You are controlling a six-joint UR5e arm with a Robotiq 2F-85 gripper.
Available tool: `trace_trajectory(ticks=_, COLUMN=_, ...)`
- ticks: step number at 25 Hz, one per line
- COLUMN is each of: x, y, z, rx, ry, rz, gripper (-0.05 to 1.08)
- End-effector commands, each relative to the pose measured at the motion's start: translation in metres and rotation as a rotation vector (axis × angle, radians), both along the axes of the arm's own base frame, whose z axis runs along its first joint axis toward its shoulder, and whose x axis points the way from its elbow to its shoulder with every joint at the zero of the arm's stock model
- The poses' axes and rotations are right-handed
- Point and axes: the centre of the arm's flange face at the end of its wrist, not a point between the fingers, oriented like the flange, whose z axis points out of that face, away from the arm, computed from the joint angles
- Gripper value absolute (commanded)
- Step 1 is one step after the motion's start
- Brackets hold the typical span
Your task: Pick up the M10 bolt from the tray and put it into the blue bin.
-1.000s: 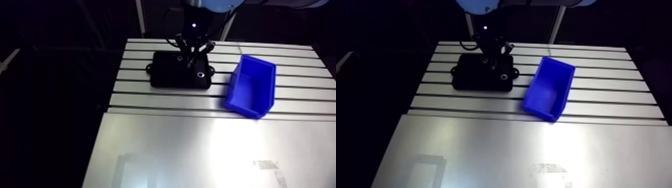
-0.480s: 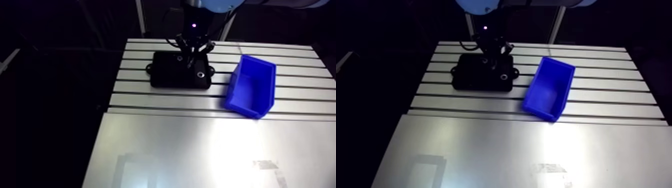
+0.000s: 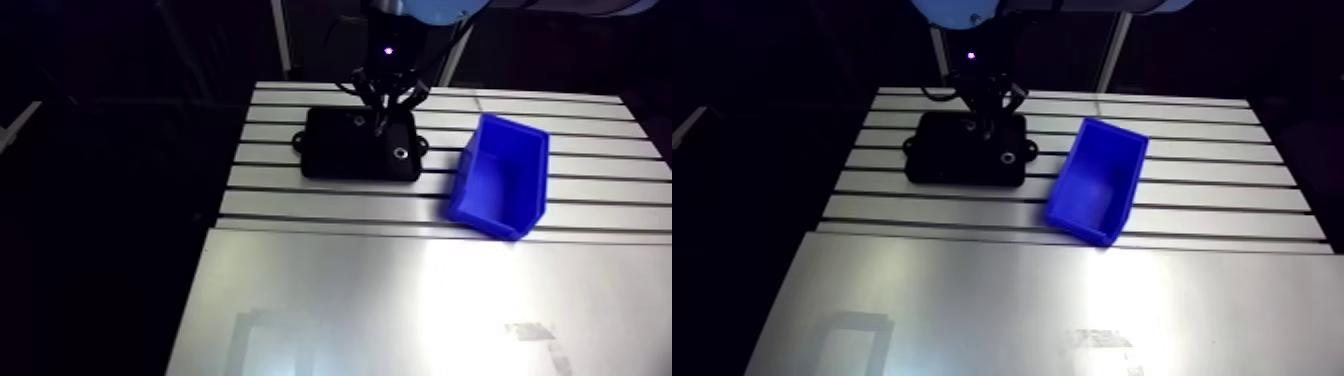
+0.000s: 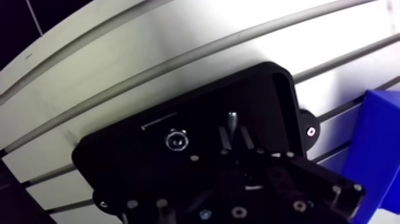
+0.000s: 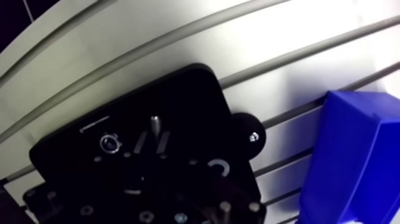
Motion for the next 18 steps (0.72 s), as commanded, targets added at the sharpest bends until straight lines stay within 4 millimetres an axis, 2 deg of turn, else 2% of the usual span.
trace_trajectory(ticks=1, x=0.003, y=-0.001, z=0.017, rx=0.0, ry=0.016, rz=0.001, gripper=1.06)
trace_trajectory(ticks=5, x=0.007, y=-0.001, z=0.034, rx=0.0, ry=0.017, rz=0.003, gripper=1.07)
trace_trajectory(ticks=9, x=0.015, y=0.001, z=0.061, rx=0.004, ry=0.013, rz=0.003, gripper=1.07)
trace_trajectory(ticks=18, x=0.027, y=0.008, z=0.146, rx=0.012, ry=0.03, rz=0.036, gripper=1.06)
